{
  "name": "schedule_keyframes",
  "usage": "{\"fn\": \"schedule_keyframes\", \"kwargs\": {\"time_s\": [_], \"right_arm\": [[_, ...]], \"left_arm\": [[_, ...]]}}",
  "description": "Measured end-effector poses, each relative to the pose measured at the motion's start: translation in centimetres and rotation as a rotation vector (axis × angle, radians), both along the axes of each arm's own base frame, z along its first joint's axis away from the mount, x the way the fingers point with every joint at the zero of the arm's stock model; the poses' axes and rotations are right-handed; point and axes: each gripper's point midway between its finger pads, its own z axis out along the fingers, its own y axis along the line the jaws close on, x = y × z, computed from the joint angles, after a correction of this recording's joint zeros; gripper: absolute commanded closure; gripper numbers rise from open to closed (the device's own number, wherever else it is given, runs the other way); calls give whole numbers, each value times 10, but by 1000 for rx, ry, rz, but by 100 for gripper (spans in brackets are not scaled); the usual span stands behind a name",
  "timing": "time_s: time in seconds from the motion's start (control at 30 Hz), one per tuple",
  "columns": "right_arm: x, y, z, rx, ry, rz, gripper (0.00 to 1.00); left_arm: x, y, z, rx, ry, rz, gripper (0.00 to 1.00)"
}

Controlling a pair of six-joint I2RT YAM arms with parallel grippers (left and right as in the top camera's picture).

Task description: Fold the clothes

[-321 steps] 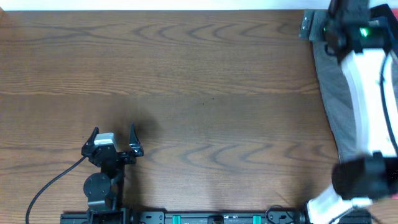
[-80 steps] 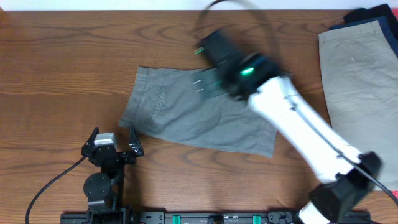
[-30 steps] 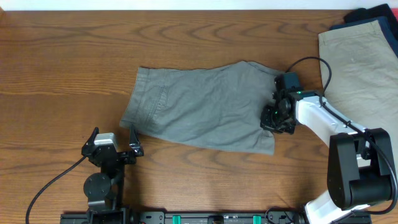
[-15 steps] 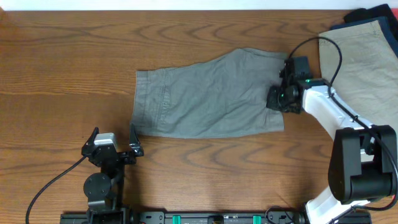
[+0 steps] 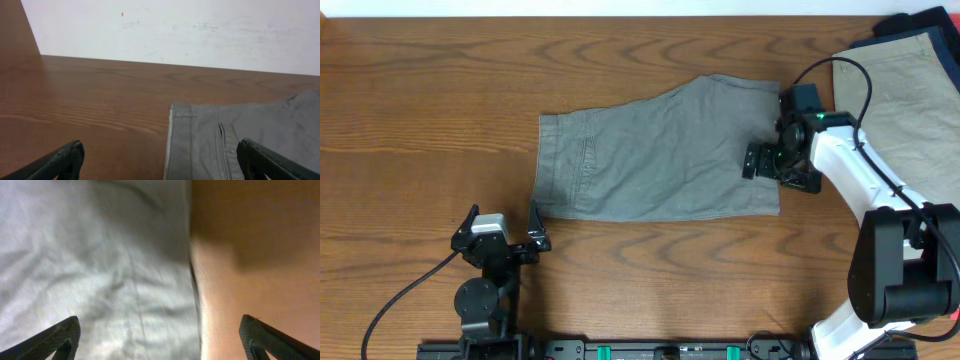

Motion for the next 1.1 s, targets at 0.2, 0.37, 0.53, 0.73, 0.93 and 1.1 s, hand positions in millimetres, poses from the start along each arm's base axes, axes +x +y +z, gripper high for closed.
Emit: {"fn": "schedule_keyframes", "kwargs": {"time_s": [0.2,0.37,0.53,0.73,0.93,1.1], "right_arm": [[7,-17,31,-42,-4,-39,1],[33,-48,67,-112,-125,-106,1],[39,-103,84,-174,-174,-238,1],[31,-138,85,-205,-162,-324,1],[31,-139,85,-204,-162,-327,1],[31,-139,85,-204,-162,-327,1]], "left_arm": [[0,0,0,0,0,0,2],[0,0,0,0,0,0,2],[0,0,0,0,1,0,2],[0,0,0,0,1,0,2],[0,0,0,0,0,0,2],[0,0,0,0,1,0,2]]}}
